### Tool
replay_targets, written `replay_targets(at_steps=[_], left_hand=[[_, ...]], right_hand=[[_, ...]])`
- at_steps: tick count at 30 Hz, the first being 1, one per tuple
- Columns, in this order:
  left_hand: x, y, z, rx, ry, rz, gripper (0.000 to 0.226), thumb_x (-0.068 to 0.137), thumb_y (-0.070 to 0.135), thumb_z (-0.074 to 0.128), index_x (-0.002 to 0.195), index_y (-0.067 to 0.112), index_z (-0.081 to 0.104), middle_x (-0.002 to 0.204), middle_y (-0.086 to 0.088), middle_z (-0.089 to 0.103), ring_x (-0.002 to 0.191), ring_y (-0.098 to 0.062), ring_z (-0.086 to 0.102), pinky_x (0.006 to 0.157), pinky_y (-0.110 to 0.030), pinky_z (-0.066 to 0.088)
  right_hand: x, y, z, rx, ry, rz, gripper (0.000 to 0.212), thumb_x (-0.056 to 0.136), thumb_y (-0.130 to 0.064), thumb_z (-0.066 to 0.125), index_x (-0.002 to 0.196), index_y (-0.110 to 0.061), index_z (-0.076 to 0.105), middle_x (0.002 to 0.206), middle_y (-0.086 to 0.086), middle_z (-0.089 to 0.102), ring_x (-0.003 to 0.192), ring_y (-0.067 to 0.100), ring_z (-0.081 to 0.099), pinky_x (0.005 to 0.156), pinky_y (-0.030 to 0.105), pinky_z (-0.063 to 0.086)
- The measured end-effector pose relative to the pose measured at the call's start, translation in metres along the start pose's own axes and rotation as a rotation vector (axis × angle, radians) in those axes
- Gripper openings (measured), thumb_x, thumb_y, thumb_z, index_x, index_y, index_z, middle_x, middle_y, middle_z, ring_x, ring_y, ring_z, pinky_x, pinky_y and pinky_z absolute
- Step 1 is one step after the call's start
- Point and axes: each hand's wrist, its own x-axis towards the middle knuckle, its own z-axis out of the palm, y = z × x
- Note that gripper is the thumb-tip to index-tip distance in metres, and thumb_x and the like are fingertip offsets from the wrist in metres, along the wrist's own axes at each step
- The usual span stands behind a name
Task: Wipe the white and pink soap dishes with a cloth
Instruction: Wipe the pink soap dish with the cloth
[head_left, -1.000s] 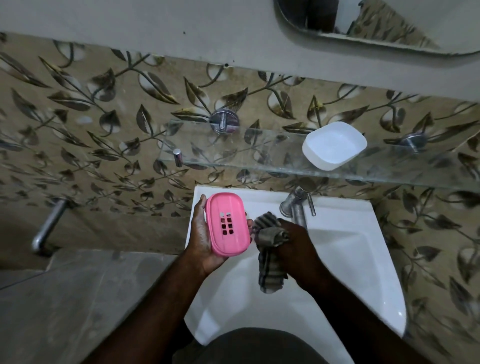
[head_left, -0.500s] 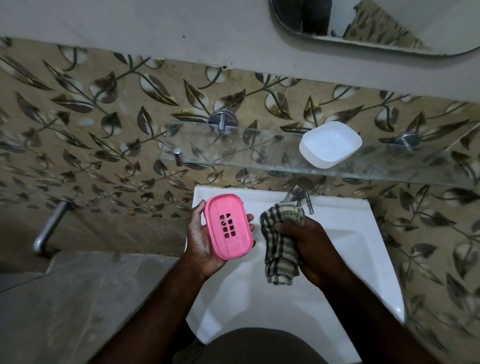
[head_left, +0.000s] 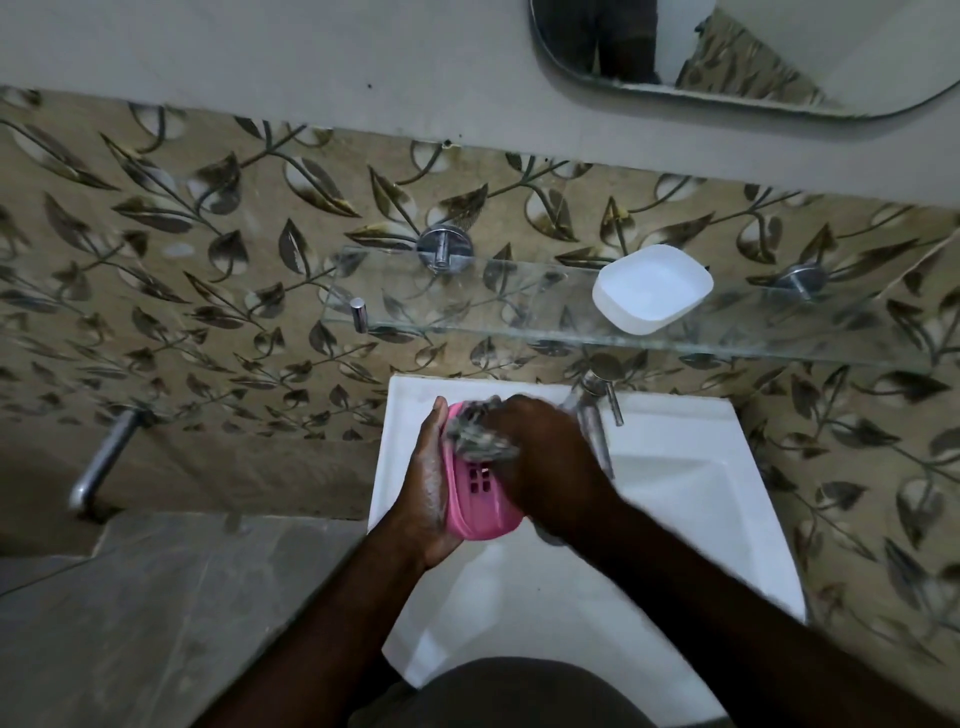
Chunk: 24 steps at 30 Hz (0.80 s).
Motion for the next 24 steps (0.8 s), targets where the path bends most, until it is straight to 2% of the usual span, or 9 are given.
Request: replay_targets(at_steps=[2,5,7,9,10,13,15,20,24], left_hand=[[-0.001,0.006,0.001,-0.031,0.015,0.009,0.069,0.084,0.067,0.048,0.128,0.017,0.063,0.115,-0.017,0.065,0.103,-0.031,0.062,0.098,-0.047,0.045],[-0.004,0.010,-0.009,-0.057,0.086,-0.045,0.067,0.080,0.073,0.048,0.112,0.020,0.074,0.090,-0.015,0.068,0.079,-0.028,0.067,0.076,-0.040,0.056],[-0.005,0.005,-0.011,-0.085,0.127,-0.082,0.072,0.075,0.074,0.054,0.103,0.012,0.076,0.089,-0.017,0.069,0.082,-0.030,0.068,0.080,-0.042,0.055],[-0.006,-0.002,-0.005,-0.070,0.135,-0.079,0.075,0.076,0.071,0.057,0.112,0.008,0.071,0.103,-0.019,0.067,0.101,-0.034,0.064,0.097,-0.048,0.049],[-0.006,-0.006,-0.001,-0.077,0.132,-0.045,0.071,0.078,0.068,0.057,0.114,0.008,0.070,0.107,-0.019,0.067,0.104,-0.033,0.064,0.097,-0.048,0.049],[-0.002,-0.009,0.007,-0.113,0.134,0.034,0.053,0.082,0.059,0.056,0.093,0.012,0.078,0.097,-0.016,0.072,0.086,-0.029,0.072,0.075,-0.038,0.058],[0.001,-0.002,0.005,-0.079,0.134,0.071,0.052,0.080,0.059,0.057,0.090,0.012,0.078,0.094,-0.015,0.072,0.083,-0.027,0.071,0.077,-0.037,0.056],[0.002,0.006,-0.009,0.003,0.166,-0.022,0.077,0.065,0.079,0.059,0.091,0.009,0.079,0.089,-0.017,0.071,0.080,-0.032,0.069,0.079,-0.044,0.055],[0.000,-0.008,0.006,-0.037,0.146,-0.021,0.068,0.077,0.070,0.055,0.090,0.007,0.077,0.089,-0.017,0.072,0.081,-0.031,0.071,0.074,-0.041,0.057]], right_hand=[[-0.016,-0.007,0.011,-0.062,-0.132,-0.127,0.031,0.074,0.001,0.068,0.102,-0.009,0.072,0.105,0.013,0.068,0.093,0.033,0.057,0.078,0.038,0.048],[-0.036,-0.005,0.012,-0.032,-0.230,-0.238,0.037,0.076,0.005,0.064,0.109,-0.009,0.071,0.117,0.012,0.065,0.099,0.034,0.057,0.081,0.042,0.050],[-0.039,-0.004,0.012,-0.062,-0.232,-0.271,0.034,0.077,0.005,0.065,0.108,-0.007,0.071,0.117,0.016,0.065,0.097,0.037,0.059,0.080,0.043,0.052],[-0.031,-0.003,0.012,-0.176,-0.210,-0.241,0.033,0.077,0.000,0.067,0.109,-0.006,0.070,0.116,0.019,0.065,0.097,0.040,0.060,0.078,0.045,0.053],[-0.024,-0.002,0.012,-0.220,-0.169,-0.223,0.032,0.078,-0.003,0.068,0.110,-0.005,0.071,0.115,0.020,0.066,0.097,0.040,0.060,0.077,0.044,0.053],[-0.006,-0.001,0.007,-0.219,-0.118,-0.153,0.038,0.081,-0.010,0.048,0.111,-0.004,0.070,0.116,0.017,0.065,0.099,0.037,0.056,0.078,0.042,0.050],[-0.005,-0.005,0.009,-0.162,-0.114,-0.105,0.046,0.079,-0.016,0.039,0.112,-0.007,0.070,0.118,0.014,0.063,0.098,0.036,0.055,0.078,0.042,0.049],[-0.036,0.001,0.004,-0.037,-0.258,-0.194,0.033,0.077,-0.003,0.060,0.106,-0.015,0.071,0.114,0.006,0.064,0.094,0.030,0.054,0.073,0.032,0.046],[-0.024,0.005,-0.004,-0.142,-0.227,-0.195,0.040,0.072,0.002,0.063,0.109,-0.012,0.072,0.118,0.009,0.067,0.097,0.034,0.057,0.072,0.038,0.052]])
